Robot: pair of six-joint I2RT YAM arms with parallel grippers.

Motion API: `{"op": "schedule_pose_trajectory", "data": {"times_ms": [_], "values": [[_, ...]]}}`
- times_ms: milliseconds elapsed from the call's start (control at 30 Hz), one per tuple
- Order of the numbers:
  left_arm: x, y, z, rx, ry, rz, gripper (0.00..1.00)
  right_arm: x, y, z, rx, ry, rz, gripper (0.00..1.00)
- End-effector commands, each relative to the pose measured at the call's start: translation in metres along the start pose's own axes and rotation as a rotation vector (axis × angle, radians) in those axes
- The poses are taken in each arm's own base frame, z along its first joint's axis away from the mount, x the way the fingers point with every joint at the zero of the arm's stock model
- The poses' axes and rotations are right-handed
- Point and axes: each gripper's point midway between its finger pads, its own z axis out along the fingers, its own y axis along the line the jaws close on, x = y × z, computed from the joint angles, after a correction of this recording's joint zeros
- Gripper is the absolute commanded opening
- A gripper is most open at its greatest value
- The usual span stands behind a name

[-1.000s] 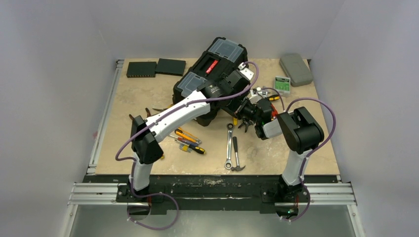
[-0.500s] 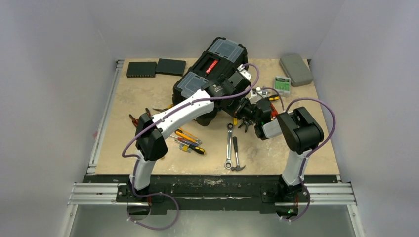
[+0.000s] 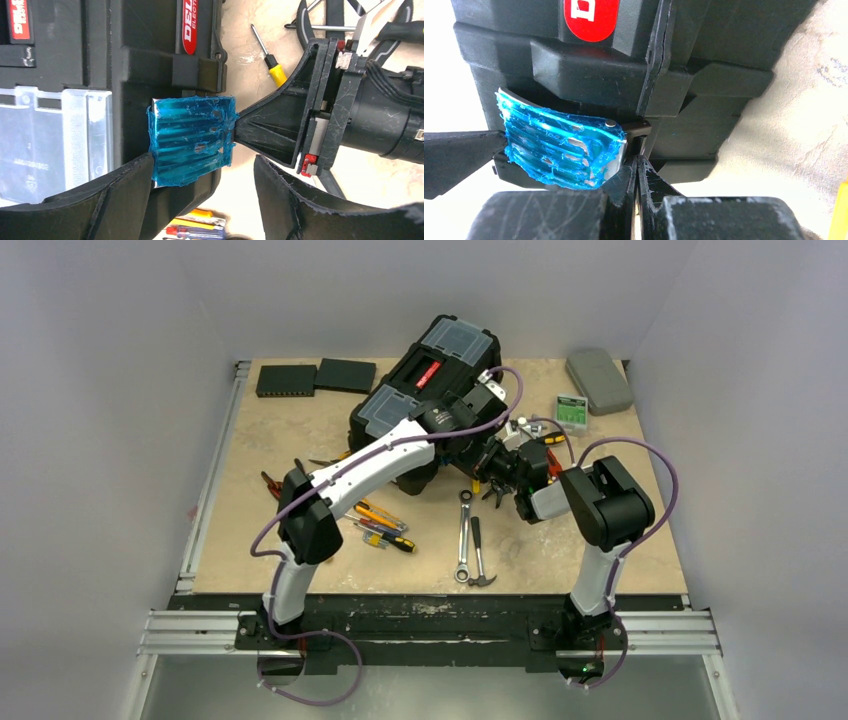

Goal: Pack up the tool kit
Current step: Open the toolbox at the center of the board.

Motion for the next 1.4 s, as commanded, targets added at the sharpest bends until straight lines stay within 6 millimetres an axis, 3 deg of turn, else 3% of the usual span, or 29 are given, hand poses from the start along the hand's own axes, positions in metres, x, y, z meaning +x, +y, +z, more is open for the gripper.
{"op": "schedule_pose_trajectory", "data": {"times_ms": [0,233,400,533,700,967,1133,1233,1367], "values": [[0.022,0.008,0.008,0.026,0.117,-0.071,0.71,-0.003,0.02,0.006,-0.065,-0.002,-0.057,0.0],[0.015,-0.024,-0.005,0.374,0.126,-0.236,0.7,-0.002,0.018,0.005,-0.047,-0.001,-0.064,0.0],[0.001,-0.032,-0.016,0.565,0.095,-0.333,0.69,-0.003,0.018,0.005,-0.045,-0.001,-0.068,0.0],[-0.006,-0.027,-0.022,0.606,0.07,-0.366,0.67,-0.002,0.015,0.006,-0.023,0.009,-0.069,0.0],[-0.016,0.0,-0.039,0.514,-0.007,-0.342,0.67,-0.001,0.004,0.002,0.03,0.007,-0.078,0.0],[-0.037,0.075,-0.096,0.353,-0.181,-0.329,0.69,-0.01,0.01,0.015,0.081,-0.001,-0.076,0.0],[-0.024,0.144,-0.076,0.24,-0.192,-0.458,0.81,-0.01,-0.008,0.011,0.187,-0.011,-0.068,0.0],[-0.022,0.168,-0.056,0.252,-0.227,-0.554,0.92,-0.008,-0.016,0.01,0.199,-0.01,-0.058,0.0],[-0.009,0.194,-0.016,0.282,-0.214,-0.666,0.95,-0.003,-0.021,0.013,0.174,0.006,-0.039,0.0]]}}
